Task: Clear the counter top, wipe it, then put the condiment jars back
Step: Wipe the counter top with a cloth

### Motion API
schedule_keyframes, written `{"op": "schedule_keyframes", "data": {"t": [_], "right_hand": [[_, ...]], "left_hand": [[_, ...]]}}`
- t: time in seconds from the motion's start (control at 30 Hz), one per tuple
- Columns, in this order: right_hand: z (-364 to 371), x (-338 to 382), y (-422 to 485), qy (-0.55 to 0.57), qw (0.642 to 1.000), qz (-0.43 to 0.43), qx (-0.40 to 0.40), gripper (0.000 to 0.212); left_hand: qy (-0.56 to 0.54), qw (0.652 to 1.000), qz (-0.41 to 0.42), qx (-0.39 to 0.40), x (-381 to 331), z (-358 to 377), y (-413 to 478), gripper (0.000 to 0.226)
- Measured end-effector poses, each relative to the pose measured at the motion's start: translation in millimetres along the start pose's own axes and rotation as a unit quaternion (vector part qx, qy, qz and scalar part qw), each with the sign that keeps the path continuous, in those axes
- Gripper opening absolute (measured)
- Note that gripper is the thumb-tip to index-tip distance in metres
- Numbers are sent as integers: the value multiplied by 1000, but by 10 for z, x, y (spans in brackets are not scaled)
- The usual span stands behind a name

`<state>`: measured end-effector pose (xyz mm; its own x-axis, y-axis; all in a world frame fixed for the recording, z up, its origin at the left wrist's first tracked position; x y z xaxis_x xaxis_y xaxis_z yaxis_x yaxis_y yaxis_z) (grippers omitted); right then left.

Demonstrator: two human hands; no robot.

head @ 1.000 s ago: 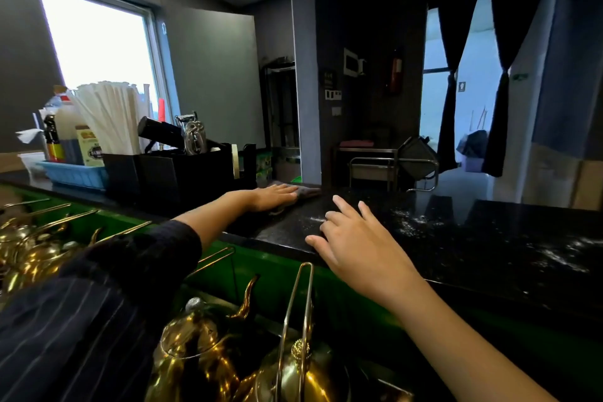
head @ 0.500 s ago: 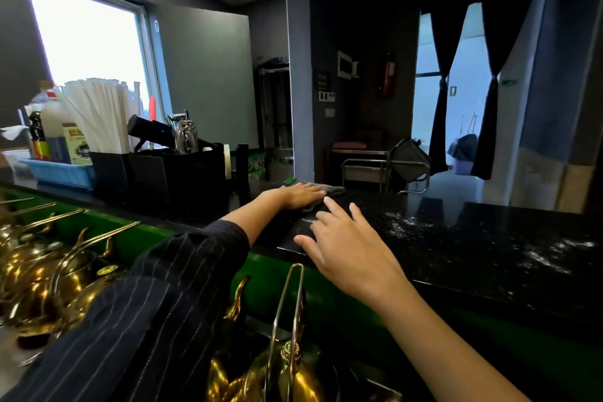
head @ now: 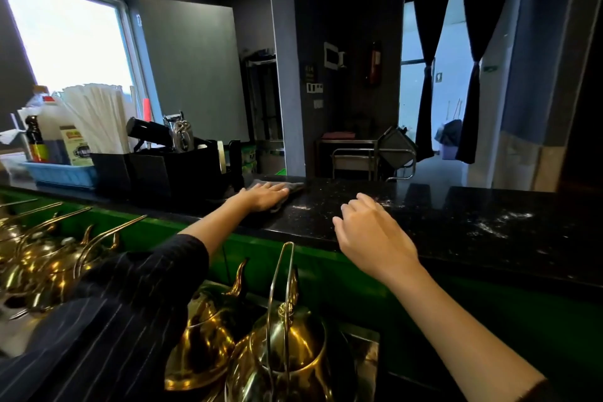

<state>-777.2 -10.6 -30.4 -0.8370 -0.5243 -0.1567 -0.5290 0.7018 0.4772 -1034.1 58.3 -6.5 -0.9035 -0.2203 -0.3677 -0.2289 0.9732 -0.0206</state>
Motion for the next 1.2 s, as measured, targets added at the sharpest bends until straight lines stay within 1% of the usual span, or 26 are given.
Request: {"op": "schedule_keyframes", "data": {"t": [0.13, 0.2, 0.27, 0.3, 0.33, 0.37, 0.4, 0.43, 0.47, 0.5, 0.53, 0.67, 0.8, 0.9, 0.93, 0.97, 1.07, 1.1, 1.2], "right_hand": [[-72, -1, -51, -16, 1000, 3, 9, 46], [-87, 8, -51, -20, 1000, -9, -2, 42], [-111, -51, -71, -4, 1000, -20, -9, 37], [-142, -127, -111, 8, 1000, -19, -7, 37], [-167, -227, -180, 9, 1000, -13, -2, 38], [-183, -335, -266, -2, 1000, -5, 2, 41], [-184, -435, -357, -23, 1000, 3, 10, 46], [-175, -508, -444, -46, 999, 10, 19, 50], [-164, -542, -516, -62, 998, 15, 26, 54], [-140, -543, -548, -68, 997, 18, 27, 56], [-120, -521, -541, -71, 997, 21, 24, 56], [-120, -436, -469, -71, 997, 39, 3, 57], [-117, -452, -485, -71, 996, 45, 15, 60], [-190, -479, -503, -36, 998, 44, 23, 71], [-229, -519, -523, -25, 998, 36, 36, 76], [-264, -573, -554, -29, 998, 22, 54, 83], [-298, -740, -680, -105, 989, 2, 101, 105], [-286, -780, -704, -122, 987, 4, 105, 109], [-237, -792, -693, -131, 986, 4, 106, 109]], "left_hand": [[23, 997, 66, 26, -380, 193, -272, 56], [41, 995, 89, 18, -402, 237, -369, 53], [9, 997, 76, 2, -269, 188, -443, 55], [-10, 998, 55, -5, -163, 149, -481, 59], [-27, 999, 38, -15, -31, 116, -455, 68], [-26, 999, 21, -25, 73, 80, -437, 80], [-13, 999, 3, -32, 130, 58, -432, 89], [-5, 999, -18, -42, 104, 58, -449, 85], [7, 998, -33, -53, 30, 90, -477, 74], [16, 997, -44, -57, -85, 145, -516, 67], [20, 997, -43, -54, -227, 195, -573, 63], [5, 1000, 3, -19, -766, 391, -726, 64], [6, 999, 40, 26, -1227, 557, -825, 64], [32, 996, 60, 57, -1250, 577, -817, 64], [37, 996, 58, 56, -1197, 543, -810, 64], [30, 998, 42, 46, -1120, 495, -811, 65], [14, 999, -34, -7, -786, 320, -734, 67], [14, 998, -53, -11, -681, 279, -672, 67], [13, 995, -96, -26, -556, 228, -517, 66]]}}
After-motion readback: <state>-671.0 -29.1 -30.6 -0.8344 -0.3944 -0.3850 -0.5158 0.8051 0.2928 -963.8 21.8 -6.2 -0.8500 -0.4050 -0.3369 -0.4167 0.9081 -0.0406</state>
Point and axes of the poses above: each hand's wrist, its own y-axis towards the middle knuckle, its own z-axis out of the palm, x = y × z, the point moved 1 cm from there along y, towards the middle knuckle, and after that the axes turned 15 degrees about -y, right-handed, at the moved point
